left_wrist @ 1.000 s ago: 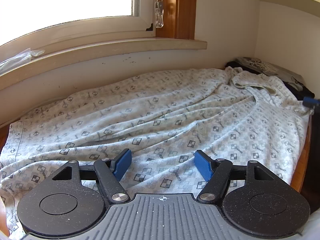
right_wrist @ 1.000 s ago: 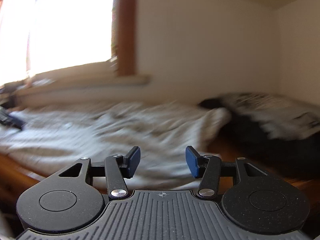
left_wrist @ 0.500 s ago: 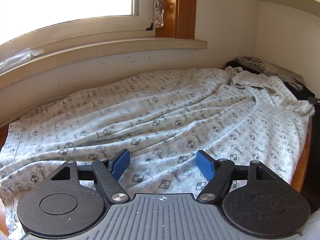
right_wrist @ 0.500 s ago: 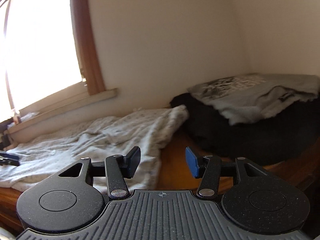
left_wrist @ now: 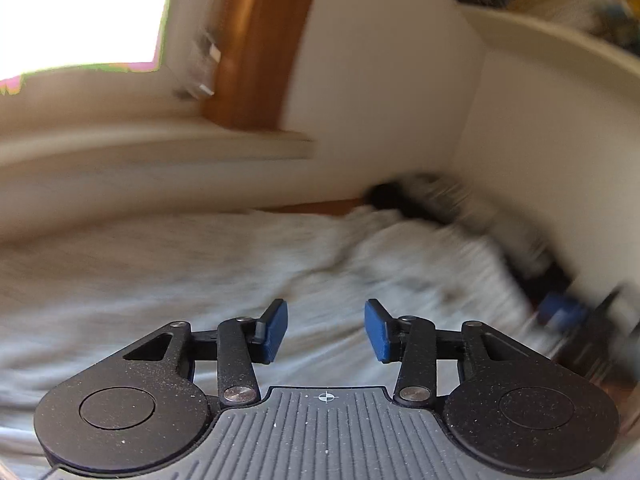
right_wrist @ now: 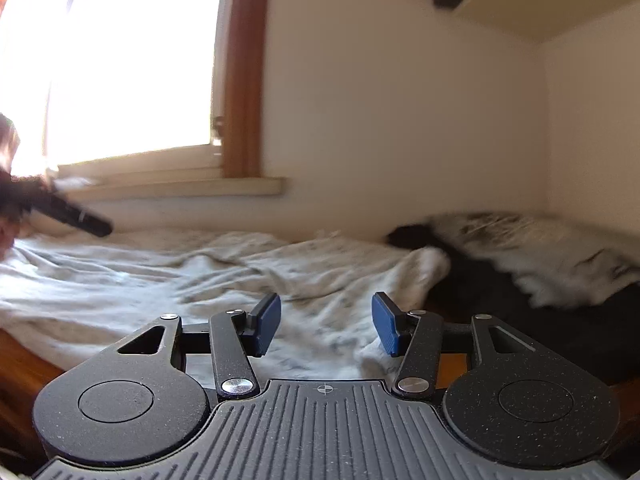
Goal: Fold clothes
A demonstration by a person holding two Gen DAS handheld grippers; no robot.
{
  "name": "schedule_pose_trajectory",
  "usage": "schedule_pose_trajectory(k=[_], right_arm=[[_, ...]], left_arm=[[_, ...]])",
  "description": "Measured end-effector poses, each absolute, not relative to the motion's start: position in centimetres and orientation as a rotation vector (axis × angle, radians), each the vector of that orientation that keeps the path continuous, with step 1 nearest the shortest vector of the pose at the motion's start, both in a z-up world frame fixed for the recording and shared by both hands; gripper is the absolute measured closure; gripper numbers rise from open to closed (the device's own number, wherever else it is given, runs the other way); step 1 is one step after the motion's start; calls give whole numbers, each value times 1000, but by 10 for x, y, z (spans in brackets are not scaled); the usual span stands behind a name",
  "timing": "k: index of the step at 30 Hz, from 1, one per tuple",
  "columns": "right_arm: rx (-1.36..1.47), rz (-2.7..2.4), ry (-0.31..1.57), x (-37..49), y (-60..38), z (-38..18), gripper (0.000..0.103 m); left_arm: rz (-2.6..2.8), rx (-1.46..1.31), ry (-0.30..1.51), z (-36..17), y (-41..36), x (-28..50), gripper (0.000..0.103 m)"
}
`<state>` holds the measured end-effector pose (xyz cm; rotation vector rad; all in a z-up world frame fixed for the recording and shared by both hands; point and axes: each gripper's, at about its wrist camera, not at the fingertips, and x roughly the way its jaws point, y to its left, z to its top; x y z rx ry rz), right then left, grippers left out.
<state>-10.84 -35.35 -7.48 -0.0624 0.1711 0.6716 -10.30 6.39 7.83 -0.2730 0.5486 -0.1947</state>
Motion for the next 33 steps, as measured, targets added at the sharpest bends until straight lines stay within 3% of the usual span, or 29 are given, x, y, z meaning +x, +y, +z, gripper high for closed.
schedule_pose_trajectory(k=[11, 22, 23, 25, 27, 29, 33], right_arm=[[-133, 751, 225, -107, -333, -88, 52], [-111, 767, 253, -99, -332, -93, 51], [-110, 767, 254, -99, -332, -93, 51], [-113, 768, 255, -100, -333, -93, 51], [-115, 769, 258, -101, -333, -92, 51], [-114, 772, 260, -101, -334, -92, 51], [-113, 778, 264, -100, -335, -92, 50]], left_arm=[[-163, -709, 688, 38, -5, -5, 60], [-103, -898, 663, 17, -12, 22, 44], [-106, -888, 653, 17, -13, 24, 46], [-102, -859, 633, 18, -14, 25, 60], [-133, -845, 609, 18, -14, 23, 83], [-151, -834, 589, 21, -13, 22, 96], [-181, -798, 511, 44, -3, 9, 99]])
